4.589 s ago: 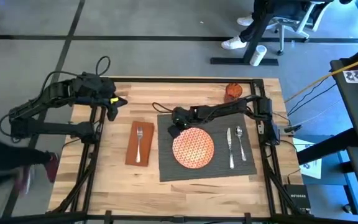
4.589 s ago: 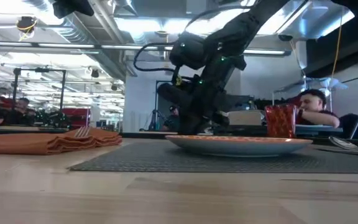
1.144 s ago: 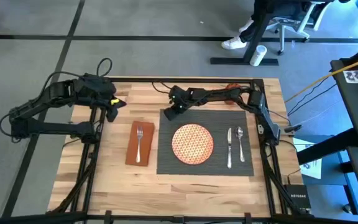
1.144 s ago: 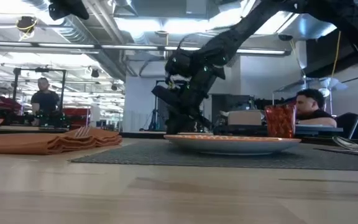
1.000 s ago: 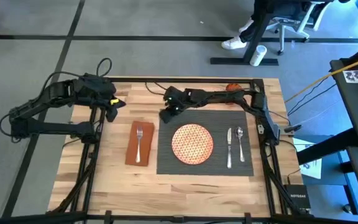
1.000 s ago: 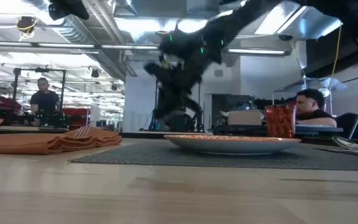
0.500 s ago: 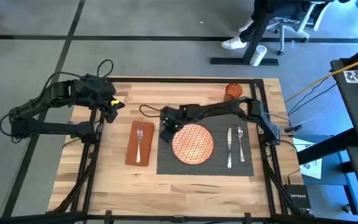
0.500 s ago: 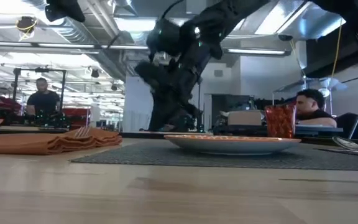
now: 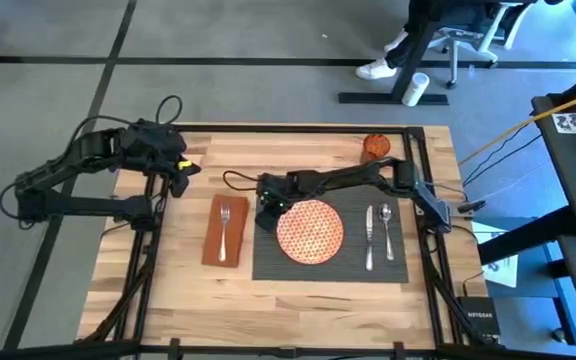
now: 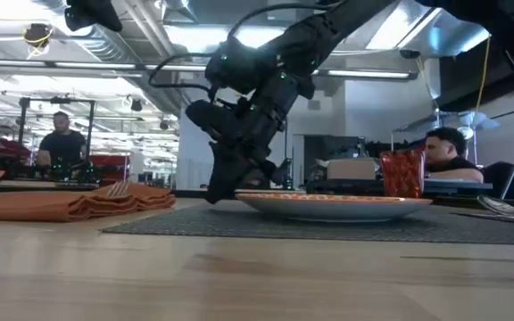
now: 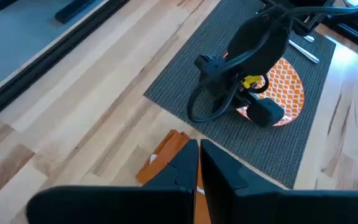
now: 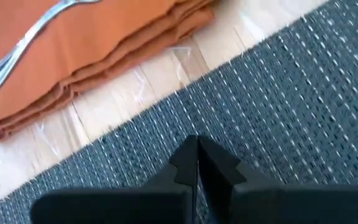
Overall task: Set table place
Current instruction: Adjust the gray tablemat
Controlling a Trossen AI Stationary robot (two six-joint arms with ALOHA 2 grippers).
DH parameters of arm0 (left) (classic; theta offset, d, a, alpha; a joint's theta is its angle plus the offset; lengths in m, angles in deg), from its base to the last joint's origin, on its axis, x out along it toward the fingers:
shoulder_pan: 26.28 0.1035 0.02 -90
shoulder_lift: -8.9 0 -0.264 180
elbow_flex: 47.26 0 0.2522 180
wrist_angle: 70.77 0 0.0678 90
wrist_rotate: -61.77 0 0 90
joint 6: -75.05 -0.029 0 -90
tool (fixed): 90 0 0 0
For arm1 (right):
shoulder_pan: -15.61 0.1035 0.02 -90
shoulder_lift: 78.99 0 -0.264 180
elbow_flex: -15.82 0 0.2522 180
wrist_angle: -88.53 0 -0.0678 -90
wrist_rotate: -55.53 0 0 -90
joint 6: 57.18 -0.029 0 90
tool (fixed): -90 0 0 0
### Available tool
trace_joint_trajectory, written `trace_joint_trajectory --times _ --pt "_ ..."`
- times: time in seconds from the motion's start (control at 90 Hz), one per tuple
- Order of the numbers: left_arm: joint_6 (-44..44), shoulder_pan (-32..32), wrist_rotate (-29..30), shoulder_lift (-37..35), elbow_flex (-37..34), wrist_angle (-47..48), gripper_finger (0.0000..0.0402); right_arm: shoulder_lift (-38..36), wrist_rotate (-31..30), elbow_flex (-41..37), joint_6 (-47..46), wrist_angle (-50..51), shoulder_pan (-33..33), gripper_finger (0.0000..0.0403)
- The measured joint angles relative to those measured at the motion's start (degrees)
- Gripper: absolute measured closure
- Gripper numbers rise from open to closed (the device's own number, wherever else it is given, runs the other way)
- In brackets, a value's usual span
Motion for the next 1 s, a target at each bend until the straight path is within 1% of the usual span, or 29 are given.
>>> trace_joint_trajectory --times 0.144,0.333,1.0 --pt "-0.08 0.01 0.00 0.00 0.00 0.03 0.0402 1.16 1.48 0.07 -1.52 -0.66 0.00 0.0403" --pt "-0.15 0.00 -0.02 0.00 0.00 0.15 0.0402 1.67 1.85 0.07 -2.15 -2.60 0.00 0.0403" --pt "-0.17 0.01 -0.01 0.00 0.00 0.81 0.0402 2.21 -0.27 -0.04 -5.66 -6.86 -0.07 0.0403"
